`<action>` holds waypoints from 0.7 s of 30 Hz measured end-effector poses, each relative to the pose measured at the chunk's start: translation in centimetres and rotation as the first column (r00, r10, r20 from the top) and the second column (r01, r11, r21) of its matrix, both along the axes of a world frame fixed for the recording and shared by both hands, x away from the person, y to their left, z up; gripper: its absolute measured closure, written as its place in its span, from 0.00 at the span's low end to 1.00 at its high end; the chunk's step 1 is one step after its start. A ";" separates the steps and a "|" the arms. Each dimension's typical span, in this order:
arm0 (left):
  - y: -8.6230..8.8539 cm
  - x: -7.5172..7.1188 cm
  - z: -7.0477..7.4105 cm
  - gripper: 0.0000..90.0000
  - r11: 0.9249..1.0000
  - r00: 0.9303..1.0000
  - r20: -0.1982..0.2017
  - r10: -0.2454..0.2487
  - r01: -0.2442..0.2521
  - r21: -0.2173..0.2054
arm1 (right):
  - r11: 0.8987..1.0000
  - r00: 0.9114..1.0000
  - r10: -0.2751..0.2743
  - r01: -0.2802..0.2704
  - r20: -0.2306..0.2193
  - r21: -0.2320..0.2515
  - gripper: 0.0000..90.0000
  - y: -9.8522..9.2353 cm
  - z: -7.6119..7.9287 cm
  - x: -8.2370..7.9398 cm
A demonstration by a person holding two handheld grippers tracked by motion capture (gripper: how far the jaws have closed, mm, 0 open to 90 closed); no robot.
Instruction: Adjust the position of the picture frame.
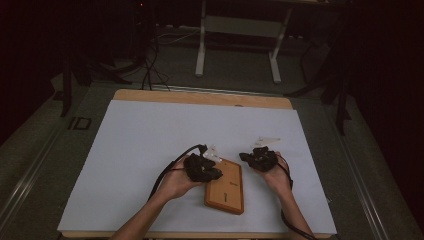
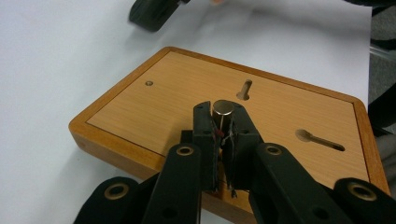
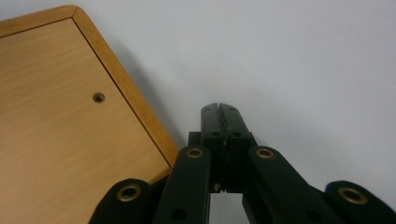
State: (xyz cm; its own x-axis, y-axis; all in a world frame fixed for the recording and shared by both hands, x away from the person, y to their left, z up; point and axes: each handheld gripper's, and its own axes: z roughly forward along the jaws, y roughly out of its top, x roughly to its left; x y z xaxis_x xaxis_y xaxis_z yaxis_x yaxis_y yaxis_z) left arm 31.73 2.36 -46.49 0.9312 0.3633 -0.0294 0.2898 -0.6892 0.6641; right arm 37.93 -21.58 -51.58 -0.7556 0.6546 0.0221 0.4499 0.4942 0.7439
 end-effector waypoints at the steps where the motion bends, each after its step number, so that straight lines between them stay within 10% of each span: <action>1: 0.1 0.0 0.1 0.95 1.000 1.000 0.000 -0.002 0.002 0.001 | 1.000 1.000 0.008 -0.008 -0.005 -0.001 1.00 0.3 0.0 0.1; 21: 2.0 1.1 0.0 0.95 1.000 1.000 -0.003 -0.003 0.003 -0.010 | 0.991 0.982 0.124 -0.129 -0.140 -0.033 1.00 3.2 -1.0 2.2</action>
State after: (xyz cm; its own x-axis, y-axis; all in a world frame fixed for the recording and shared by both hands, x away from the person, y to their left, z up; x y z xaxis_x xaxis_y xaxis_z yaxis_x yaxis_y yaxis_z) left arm 32.78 4.41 -46.49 0.9322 0.3603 -0.0356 0.2896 -0.6832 0.6703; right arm 40.14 -18.37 -52.62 -0.8241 0.5564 0.1060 0.4781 0.5830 0.6569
